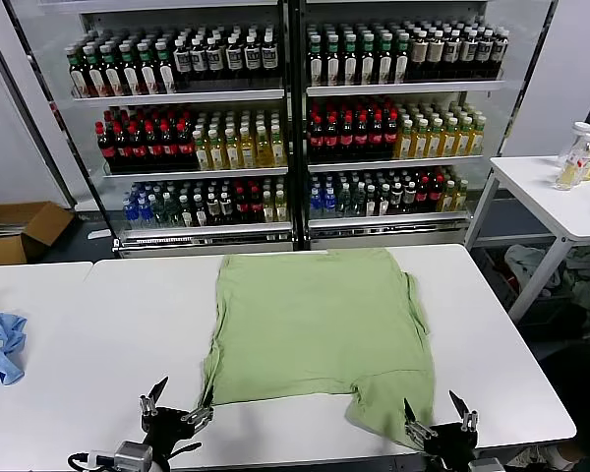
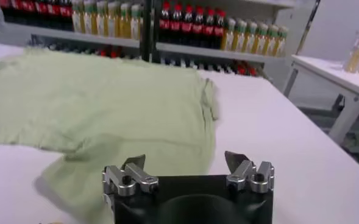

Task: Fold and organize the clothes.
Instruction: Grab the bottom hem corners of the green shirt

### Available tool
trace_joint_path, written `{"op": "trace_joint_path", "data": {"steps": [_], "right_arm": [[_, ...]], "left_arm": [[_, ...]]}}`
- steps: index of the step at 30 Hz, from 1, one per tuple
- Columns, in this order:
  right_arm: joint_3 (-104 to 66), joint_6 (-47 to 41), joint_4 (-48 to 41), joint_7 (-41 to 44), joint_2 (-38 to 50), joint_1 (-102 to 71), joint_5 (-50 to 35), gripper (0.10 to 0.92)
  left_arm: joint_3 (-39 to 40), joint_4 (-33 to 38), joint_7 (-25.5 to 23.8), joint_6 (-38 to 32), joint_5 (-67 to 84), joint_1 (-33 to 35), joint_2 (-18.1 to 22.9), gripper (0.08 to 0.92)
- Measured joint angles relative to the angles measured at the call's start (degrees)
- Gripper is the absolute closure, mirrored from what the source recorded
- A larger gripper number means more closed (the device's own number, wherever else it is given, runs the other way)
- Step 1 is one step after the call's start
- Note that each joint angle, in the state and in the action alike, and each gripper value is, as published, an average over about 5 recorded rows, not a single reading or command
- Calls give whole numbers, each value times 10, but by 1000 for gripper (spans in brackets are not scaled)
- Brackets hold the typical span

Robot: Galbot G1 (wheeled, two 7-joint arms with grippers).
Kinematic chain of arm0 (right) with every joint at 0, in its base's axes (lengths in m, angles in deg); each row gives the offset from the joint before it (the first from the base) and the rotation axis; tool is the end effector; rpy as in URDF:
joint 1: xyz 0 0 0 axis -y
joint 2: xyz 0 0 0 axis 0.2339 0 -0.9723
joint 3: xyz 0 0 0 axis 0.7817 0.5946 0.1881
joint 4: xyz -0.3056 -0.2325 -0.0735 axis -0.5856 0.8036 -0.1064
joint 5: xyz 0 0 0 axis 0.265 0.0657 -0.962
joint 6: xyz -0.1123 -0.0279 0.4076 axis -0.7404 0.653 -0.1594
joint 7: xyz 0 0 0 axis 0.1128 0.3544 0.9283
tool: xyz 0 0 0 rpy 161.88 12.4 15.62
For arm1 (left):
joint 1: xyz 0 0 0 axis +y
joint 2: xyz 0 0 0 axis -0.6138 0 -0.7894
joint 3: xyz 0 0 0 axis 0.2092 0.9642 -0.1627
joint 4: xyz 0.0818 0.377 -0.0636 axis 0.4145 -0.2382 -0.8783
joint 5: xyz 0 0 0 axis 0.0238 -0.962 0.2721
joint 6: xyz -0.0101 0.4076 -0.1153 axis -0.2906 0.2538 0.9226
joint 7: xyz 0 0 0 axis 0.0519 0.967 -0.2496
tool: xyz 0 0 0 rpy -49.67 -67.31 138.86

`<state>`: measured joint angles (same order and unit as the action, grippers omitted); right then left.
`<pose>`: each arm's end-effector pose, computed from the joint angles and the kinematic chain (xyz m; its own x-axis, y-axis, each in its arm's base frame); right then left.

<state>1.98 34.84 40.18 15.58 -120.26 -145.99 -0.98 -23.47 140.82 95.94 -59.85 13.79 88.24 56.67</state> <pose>0.1583 -0.0336 -0.3309 -0.8655 -0.0076 0.5008 -0.0859 0.9873 -0.1335 0.1943 0.0292 -0.3145 -0.8948 0.0414 0.4445 0.1261 0.9786 0.1629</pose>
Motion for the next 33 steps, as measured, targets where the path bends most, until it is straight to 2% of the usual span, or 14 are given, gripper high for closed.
{"op": "trace_joint_path", "data": {"steps": [8,11,19,33], "right_arm": [[18,-12,-10,-3,-5,12,-4,203],[24,-15,-14,-4,-5,16,-7,235],[28,-18,-18,-1,1,19,-16,441],[10,-7,-4,15,25,12,-32,848]], "left_arm": [[13,-27,5,20,12,-25,-3,180],[19,-35,4,26,19,-31,-3,219],[23,-51,0,45,43,-42,-4,448],[17,-47,-19,63,100,-34,-7,845]]}}
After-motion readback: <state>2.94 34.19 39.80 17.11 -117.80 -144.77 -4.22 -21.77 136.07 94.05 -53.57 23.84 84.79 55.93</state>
